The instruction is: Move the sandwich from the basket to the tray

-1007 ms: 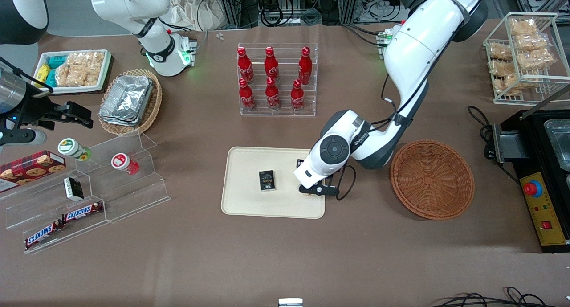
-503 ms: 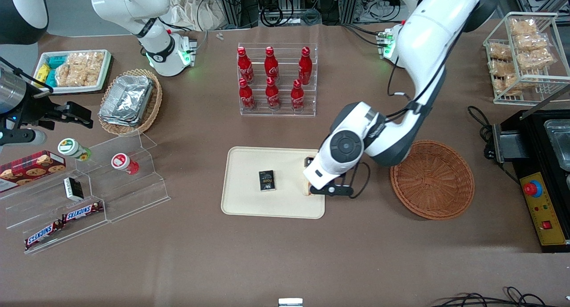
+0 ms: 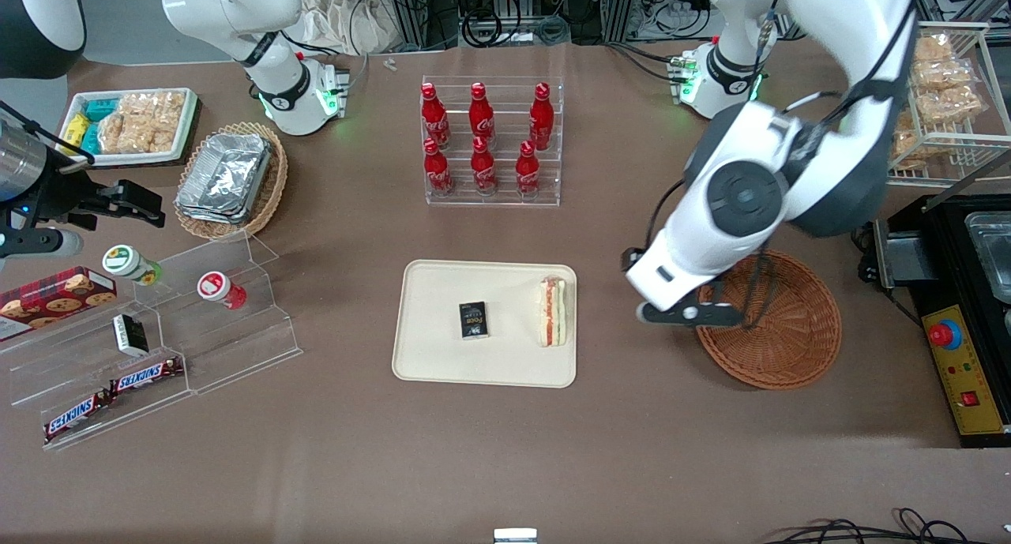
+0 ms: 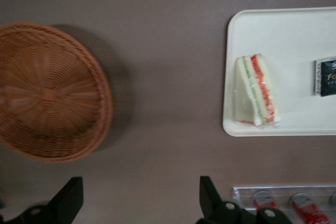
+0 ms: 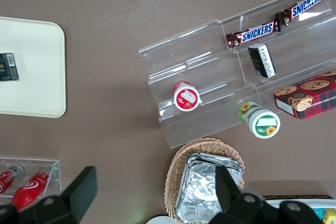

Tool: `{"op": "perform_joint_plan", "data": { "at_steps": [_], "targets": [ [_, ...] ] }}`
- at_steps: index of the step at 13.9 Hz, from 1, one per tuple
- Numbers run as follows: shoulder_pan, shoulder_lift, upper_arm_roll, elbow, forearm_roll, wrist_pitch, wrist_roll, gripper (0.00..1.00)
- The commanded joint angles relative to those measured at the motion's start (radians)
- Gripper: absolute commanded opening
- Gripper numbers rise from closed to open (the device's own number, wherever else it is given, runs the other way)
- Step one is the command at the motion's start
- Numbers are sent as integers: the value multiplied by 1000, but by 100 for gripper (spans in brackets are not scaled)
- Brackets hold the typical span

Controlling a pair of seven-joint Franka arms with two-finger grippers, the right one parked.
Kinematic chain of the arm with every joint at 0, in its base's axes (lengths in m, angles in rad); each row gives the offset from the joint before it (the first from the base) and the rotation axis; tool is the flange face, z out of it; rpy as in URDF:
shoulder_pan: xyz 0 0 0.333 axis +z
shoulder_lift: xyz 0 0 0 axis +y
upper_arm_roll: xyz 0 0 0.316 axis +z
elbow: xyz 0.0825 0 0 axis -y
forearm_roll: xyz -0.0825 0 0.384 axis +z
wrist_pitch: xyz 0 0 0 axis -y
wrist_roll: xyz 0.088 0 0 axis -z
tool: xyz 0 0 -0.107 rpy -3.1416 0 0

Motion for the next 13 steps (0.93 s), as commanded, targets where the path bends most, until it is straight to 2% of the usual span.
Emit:
{"op": "perform_joint_plan", "data": {
  "at_steps": [1, 3, 5, 7, 10, 13],
  "targets": [
    [121, -98, -7, -27, -12, -76, 197, 99],
    [178, -118, -4, -22, -55, -107, 283, 99],
    [250, -132, -5, -24, -58, -110, 299, 99],
    [268, -155, 0, -32, -46, -136, 285, 99],
    [337, -155, -4, -30, -81, -149, 285, 99],
    [365, -164, -2, -32, -77, -142, 294, 99]
  ]
}}
